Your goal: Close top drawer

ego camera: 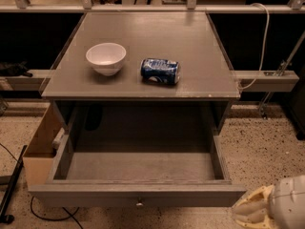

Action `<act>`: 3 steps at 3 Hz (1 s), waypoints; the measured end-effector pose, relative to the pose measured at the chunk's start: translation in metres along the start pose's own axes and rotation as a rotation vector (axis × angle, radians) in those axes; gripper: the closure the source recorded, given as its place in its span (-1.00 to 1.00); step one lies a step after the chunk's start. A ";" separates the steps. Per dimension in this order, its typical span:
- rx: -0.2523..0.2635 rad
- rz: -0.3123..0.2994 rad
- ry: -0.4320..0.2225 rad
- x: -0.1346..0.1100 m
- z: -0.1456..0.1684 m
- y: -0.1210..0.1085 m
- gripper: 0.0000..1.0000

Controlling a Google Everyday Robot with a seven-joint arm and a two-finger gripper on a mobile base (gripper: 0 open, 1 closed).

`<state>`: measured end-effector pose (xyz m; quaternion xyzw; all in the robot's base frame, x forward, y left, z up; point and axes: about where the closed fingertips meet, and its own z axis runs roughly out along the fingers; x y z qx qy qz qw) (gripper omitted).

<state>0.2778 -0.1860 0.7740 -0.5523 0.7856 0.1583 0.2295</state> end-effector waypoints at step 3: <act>-0.073 0.080 0.027 0.008 0.067 0.018 1.00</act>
Offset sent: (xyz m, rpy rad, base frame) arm -0.0081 0.0545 -0.0968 -0.0341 0.1853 -0.0282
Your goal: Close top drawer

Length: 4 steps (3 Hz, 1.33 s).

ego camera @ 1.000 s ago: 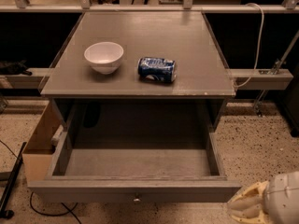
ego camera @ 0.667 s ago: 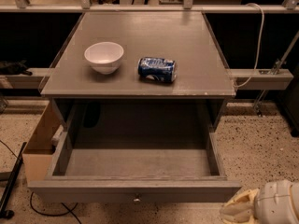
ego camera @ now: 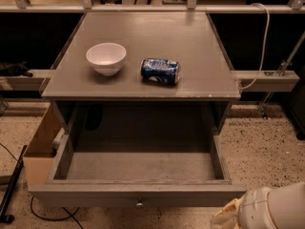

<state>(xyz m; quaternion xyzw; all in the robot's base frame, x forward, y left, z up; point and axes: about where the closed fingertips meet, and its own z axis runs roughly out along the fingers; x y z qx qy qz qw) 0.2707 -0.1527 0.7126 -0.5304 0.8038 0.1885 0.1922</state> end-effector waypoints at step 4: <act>-0.101 0.034 -0.015 0.001 0.063 -0.005 0.25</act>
Offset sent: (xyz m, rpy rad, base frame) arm 0.0257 0.0470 -0.0817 0.0930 0.1313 0.0311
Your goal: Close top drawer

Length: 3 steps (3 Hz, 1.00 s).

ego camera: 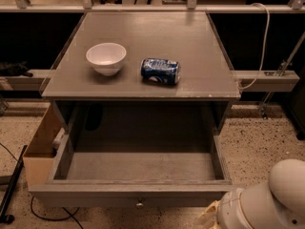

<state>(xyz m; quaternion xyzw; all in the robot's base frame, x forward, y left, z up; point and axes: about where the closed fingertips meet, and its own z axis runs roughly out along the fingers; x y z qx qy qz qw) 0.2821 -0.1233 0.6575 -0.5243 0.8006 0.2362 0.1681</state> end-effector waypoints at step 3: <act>-0.003 -0.026 0.032 -0.017 0.024 -0.036 -1.00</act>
Offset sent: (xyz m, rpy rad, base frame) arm 0.0257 0.0120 -0.0118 -0.0213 -0.0104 0.0378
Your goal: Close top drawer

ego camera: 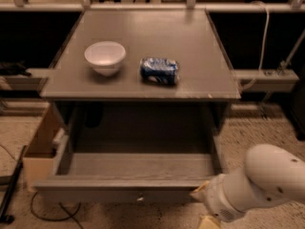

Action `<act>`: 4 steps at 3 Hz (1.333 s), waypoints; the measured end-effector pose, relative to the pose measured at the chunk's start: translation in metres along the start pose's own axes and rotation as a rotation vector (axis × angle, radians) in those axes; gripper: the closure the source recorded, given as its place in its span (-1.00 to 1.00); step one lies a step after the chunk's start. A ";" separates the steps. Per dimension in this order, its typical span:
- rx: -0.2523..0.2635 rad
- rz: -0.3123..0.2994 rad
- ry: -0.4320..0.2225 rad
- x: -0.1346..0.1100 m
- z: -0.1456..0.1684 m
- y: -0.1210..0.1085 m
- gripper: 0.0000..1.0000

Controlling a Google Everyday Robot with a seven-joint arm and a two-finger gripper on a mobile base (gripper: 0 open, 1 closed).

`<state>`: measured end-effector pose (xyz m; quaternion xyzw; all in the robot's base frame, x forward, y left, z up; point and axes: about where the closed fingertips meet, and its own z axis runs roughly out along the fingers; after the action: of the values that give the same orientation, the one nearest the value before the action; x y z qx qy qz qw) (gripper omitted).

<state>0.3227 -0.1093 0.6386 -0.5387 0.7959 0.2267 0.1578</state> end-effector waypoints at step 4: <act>-0.027 -0.059 0.008 -0.065 0.016 -0.063 -0.20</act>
Offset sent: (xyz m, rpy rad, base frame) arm 0.1108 0.0478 -0.0318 -0.0013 0.0755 0.0424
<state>0.4053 -0.0694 0.6458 -0.5649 0.7772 0.2306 0.1538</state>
